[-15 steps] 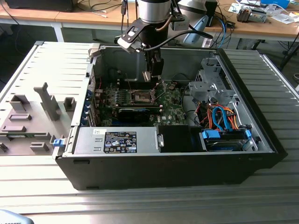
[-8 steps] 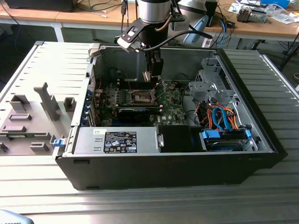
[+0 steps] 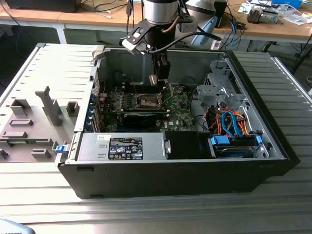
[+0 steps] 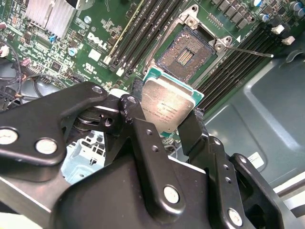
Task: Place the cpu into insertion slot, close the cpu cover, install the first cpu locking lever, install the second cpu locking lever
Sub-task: 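Place the cpu into insertion slot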
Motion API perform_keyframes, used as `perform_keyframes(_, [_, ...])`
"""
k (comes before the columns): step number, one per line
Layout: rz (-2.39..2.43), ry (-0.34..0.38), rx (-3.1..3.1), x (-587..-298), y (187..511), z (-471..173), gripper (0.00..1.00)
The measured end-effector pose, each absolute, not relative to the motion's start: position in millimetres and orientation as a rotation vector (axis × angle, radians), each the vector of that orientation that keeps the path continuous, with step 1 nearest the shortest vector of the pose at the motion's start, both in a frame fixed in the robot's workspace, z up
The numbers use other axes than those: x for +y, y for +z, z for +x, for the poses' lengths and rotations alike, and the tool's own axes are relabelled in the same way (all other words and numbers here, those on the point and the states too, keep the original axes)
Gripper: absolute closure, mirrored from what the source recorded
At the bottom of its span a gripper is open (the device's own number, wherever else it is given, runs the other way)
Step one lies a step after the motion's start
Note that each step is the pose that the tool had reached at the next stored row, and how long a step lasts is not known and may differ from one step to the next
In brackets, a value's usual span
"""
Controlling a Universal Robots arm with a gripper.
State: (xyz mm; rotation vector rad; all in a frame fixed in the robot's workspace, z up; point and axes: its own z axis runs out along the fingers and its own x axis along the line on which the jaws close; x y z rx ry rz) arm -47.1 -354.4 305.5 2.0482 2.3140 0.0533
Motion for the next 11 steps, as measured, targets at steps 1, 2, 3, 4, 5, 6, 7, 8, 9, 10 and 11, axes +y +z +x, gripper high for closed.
perform_keyframes(1, [2.05,0.053,2.313,-354.4,305.5,-47.1,0.45])
perform_keyframes(2, [2.051,0.053,2.311,-354.4,305.5,-47.1,0.45])
perform_keyframes(3, [2.054,0.053,2.309,-354.4,305.5,-47.1,0.45])
perform_keyframes(4, [2.055,0.053,2.307,-354.5,305.5,-47.1,0.45])
perform_keyframes(5, [2.057,0.053,2.306,-354.4,305.4,-47.1,0.45])
perform_keyframes(6, [2.059,0.053,2.304,-354.4,305.4,-47.1,0.45])
perform_keyframes(7, [2.061,0.053,2.302,-354.4,305.4,-47.1,0.45])
perform_keyframes(8, [2.063,0.052,2.3,-354.4,305.4,-47.1,0.45])
perform_keyframes(9, [2.064,0.052,2.299,-354.5,305.3,-47.1,0.45])
perform_keyframes(10, [2.066,0.052,2.297,-354.4,305.3,-47.1,0.45])
perform_keyframes(11, [2.067,0.052,2.296,-354.4,305.3,-47.1,0.45])
